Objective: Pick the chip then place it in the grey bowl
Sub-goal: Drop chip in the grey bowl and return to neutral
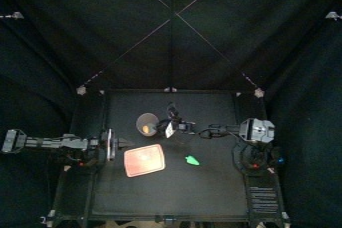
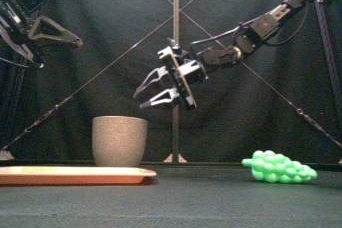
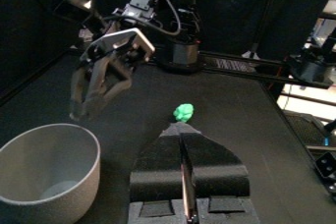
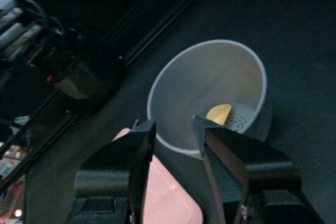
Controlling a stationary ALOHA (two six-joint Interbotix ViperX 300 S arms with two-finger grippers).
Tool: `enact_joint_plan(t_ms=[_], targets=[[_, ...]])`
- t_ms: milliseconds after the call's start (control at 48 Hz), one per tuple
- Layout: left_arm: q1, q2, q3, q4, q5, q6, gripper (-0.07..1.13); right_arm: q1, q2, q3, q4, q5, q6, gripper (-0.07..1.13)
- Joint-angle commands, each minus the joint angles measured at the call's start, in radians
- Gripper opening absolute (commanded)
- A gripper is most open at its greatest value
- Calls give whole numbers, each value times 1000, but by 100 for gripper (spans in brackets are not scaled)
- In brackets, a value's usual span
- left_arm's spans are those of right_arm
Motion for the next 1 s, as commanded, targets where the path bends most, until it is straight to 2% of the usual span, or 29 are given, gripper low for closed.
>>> enact_joint_plan(t_ms=[21,229,521,646,812,1000], targets=[[2,6,-21,0,-5,0,1,-8,-118,61,-31,-67,-2,77],[2,6,-18,0,2,2,1,-31,-299,281,-106,-221,-8,77],[11,6,-21,2,15,5,1,-40,-500,485,-425,-238,-74,77],[28,6,-28,0,15,5,1,-40,-535,528,-508,-236,-141,76],[44,6,-29,2,11,6,1,-37,-543,546,-471,-238,-186,76],[48,6,-34,3,9,6,1,-20,-522,534,-457,-238,-190,76]])
